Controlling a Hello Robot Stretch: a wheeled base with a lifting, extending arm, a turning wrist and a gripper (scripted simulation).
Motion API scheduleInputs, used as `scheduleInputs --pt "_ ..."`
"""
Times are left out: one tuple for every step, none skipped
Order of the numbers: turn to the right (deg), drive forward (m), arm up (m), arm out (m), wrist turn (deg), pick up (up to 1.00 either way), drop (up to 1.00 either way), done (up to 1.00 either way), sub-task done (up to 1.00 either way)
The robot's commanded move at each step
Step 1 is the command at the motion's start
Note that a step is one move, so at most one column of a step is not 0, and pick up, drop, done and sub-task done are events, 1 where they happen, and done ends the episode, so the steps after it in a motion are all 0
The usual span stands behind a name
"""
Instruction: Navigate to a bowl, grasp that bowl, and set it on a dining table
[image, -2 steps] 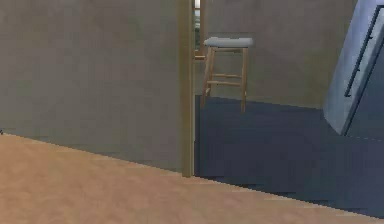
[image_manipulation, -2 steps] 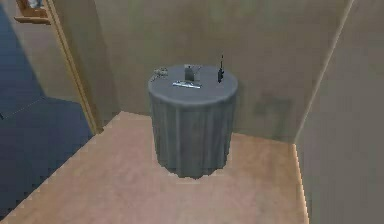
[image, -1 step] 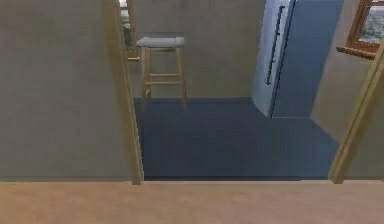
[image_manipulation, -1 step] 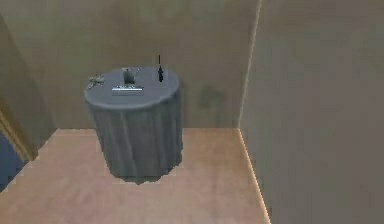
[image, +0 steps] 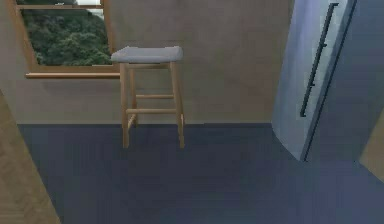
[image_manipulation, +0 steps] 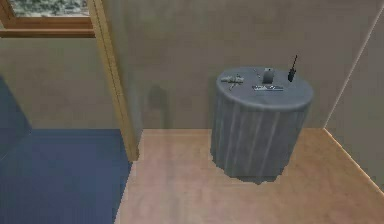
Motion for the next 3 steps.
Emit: scheduleInputs --pt "9.0 0.0 0.0 0.0 0.0 0.0 0.0 0.0 0.0" --pt "0.0 0.25 0.0 0.0 0.0 0.0 0.0 0.0 0.0" --pt "-27.0 0.0 0.0 0.0 0.0 0.0 0.0 0.0 0.0"
